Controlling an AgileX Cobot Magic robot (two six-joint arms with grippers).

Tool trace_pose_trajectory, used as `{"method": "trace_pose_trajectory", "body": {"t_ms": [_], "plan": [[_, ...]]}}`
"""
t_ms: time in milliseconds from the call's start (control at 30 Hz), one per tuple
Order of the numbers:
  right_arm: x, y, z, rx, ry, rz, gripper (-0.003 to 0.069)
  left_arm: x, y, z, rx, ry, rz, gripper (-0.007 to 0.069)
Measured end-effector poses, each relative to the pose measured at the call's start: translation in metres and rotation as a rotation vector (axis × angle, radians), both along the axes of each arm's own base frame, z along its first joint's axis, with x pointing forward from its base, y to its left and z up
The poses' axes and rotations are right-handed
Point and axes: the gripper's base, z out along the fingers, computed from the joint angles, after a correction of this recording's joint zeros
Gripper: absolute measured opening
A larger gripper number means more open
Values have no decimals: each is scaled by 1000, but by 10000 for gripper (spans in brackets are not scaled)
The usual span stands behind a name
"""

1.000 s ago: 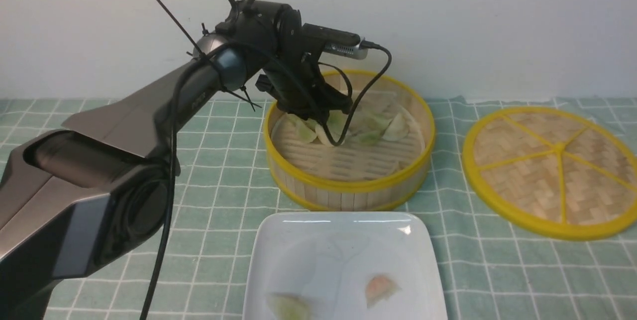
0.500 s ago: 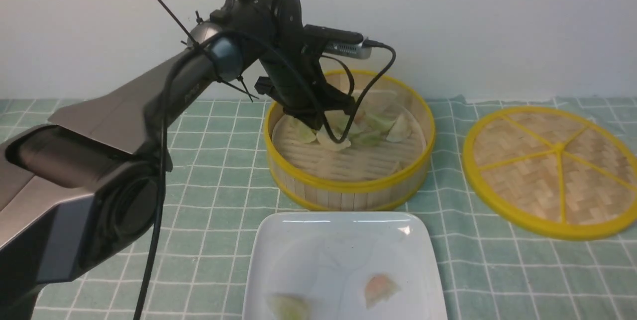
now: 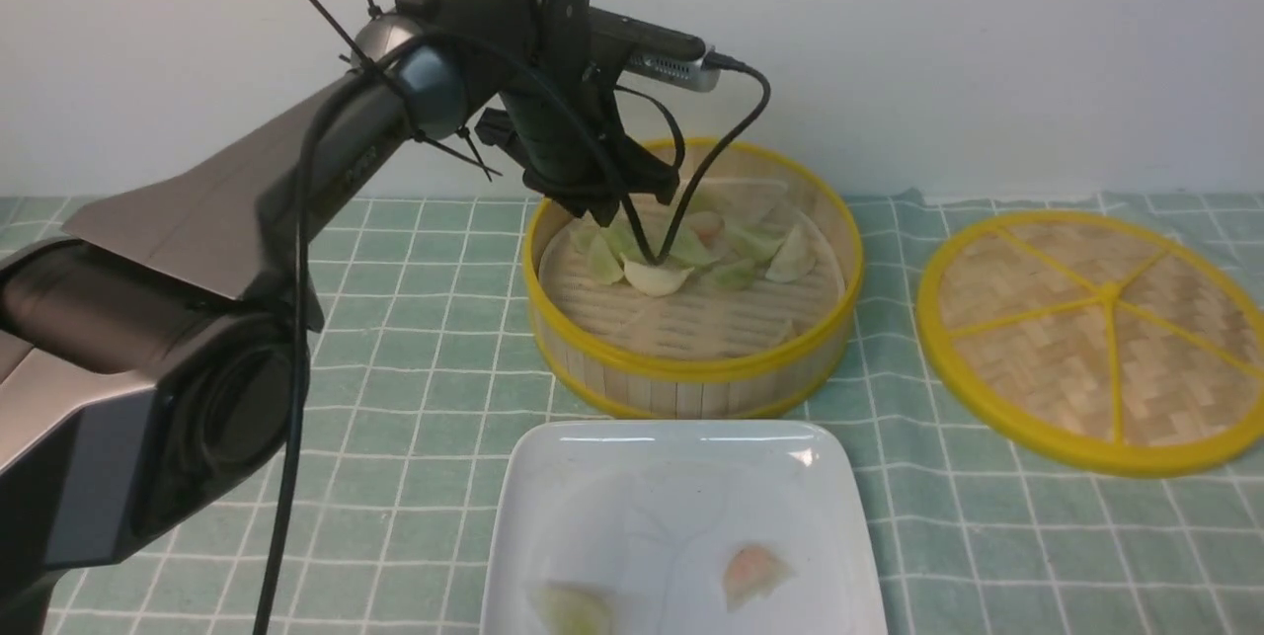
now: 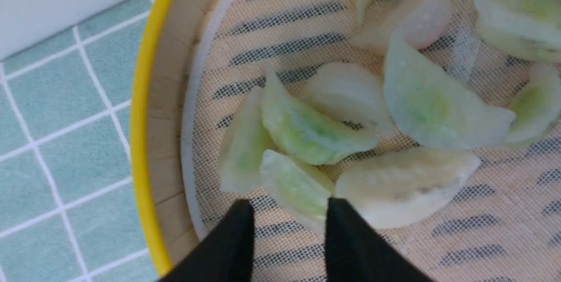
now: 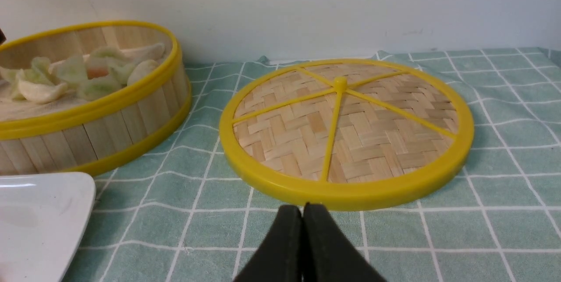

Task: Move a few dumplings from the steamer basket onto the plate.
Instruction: Use the left arm to grab a dumpling from the steamer

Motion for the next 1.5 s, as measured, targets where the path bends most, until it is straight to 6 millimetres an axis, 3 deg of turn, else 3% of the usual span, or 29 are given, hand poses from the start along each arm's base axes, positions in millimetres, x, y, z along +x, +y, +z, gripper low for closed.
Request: {"method": "trace_pose_trajectory", "body": {"t_ms": [33, 133, 233, 267, 667, 733, 833, 900, 933, 1000, 1200, 1500], "plan": [[0, 0, 0, 0, 0, 0, -15, 0, 0, 0, 1, 0, 0, 248], [0, 0, 0, 0, 0, 0, -15, 2, -1, -11, 3, 18, 21, 395], [0, 0, 0, 0, 0, 0, -15, 4, -1, -21, 8, 37, 27, 436], [0, 0, 0, 0, 0, 0, -15, 5, -2, -33, 18, 61, 30, 454], [0, 0, 0, 3, 0, 0, -15, 12, -6, -62, 7, 69, 31, 459], [0, 0, 0, 3, 0, 0, -15, 12, -6, -63, 6, 72, 32, 451], [0, 0, 0, 3, 0, 0, -15, 12, -7, -63, -1, 78, 33, 346], [0, 0, 0, 3, 0, 0, -15, 11, -7, -62, 0, 80, 32, 235], [0, 0, 0, 3, 0, 0, -15, 10, -7, -59, 1, 81, 32, 184], [0, 0, 0, 3, 0, 0, -15, 8, -6, -53, 5, 91, 31, 183], [0, 0, 0, 3, 0, 0, -15, -4, 0, -5, -5, 61, 24, 183], [0, 0, 0, 2, 0, 0, -15, -48, 15, 88, -41, 0, -53, 183]]}}
